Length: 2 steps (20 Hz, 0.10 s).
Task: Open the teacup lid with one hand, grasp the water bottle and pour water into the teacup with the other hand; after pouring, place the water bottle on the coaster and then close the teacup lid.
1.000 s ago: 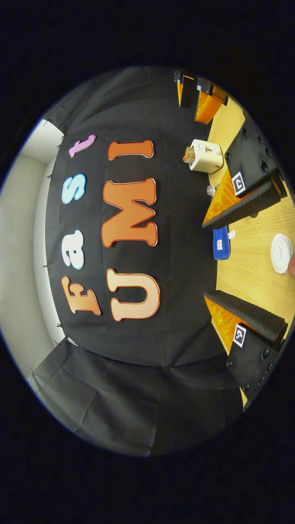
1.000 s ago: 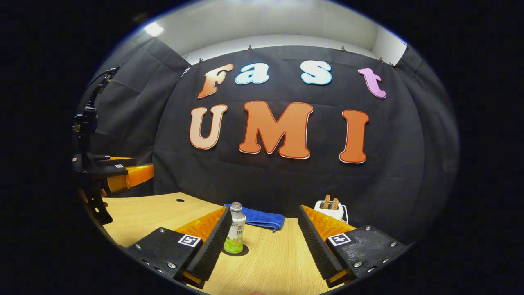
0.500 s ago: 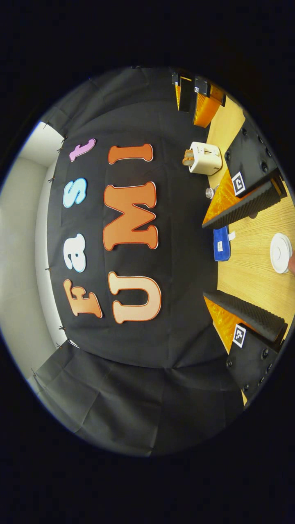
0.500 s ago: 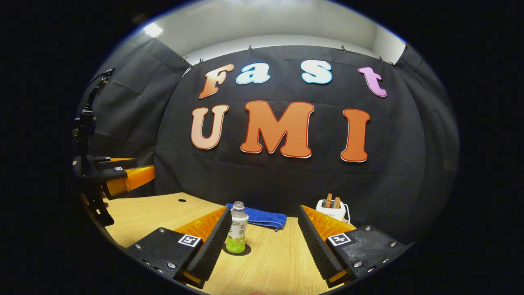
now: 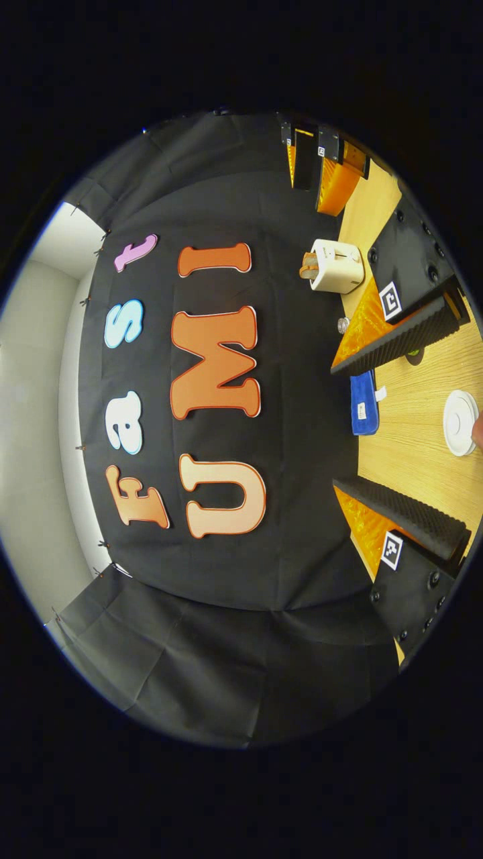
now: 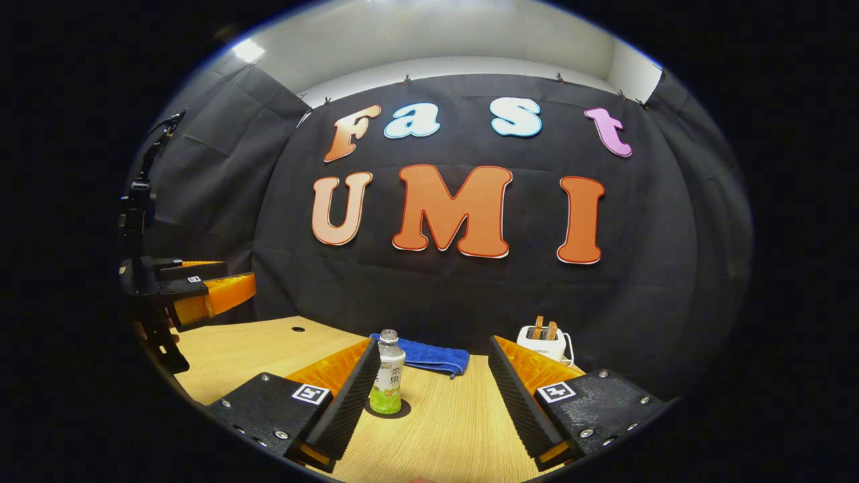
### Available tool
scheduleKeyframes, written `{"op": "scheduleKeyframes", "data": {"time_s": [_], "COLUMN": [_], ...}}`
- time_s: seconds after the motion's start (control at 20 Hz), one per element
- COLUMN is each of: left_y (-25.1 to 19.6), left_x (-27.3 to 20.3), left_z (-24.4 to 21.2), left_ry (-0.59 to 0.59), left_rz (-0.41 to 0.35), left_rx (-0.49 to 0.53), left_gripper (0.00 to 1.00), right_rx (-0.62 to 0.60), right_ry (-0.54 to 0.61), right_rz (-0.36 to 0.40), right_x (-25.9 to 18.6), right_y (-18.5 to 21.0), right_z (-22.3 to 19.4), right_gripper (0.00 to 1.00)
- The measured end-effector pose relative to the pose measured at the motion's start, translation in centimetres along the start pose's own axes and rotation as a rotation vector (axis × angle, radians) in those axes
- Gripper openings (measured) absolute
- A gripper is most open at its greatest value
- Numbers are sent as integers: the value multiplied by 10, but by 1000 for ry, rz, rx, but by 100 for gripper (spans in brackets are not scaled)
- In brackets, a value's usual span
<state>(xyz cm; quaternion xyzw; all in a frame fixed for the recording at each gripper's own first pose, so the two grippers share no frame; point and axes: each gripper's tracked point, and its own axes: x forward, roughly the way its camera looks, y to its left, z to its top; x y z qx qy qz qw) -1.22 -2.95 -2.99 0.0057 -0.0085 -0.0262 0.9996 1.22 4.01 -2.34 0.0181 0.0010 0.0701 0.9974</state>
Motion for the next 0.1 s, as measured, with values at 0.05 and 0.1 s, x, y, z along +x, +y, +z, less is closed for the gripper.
{"op": "scheduleKeyframes", "data": {"time_s": [0.05,0.1], "left_y": [-2,-3], "left_x": [-1,-1], "left_z": [1,1], "left_ry": [-1,-5], "left_rz": [-4,-5], "left_rx": [3,8], "left_gripper": [98,98], "right_rx": [2,4], "right_ry": [1,1], "right_rz": [1,0], "right_x": [0,1], "right_y": [0,0], "right_z": [-1,-1], "right_gripper": [97,97]}}
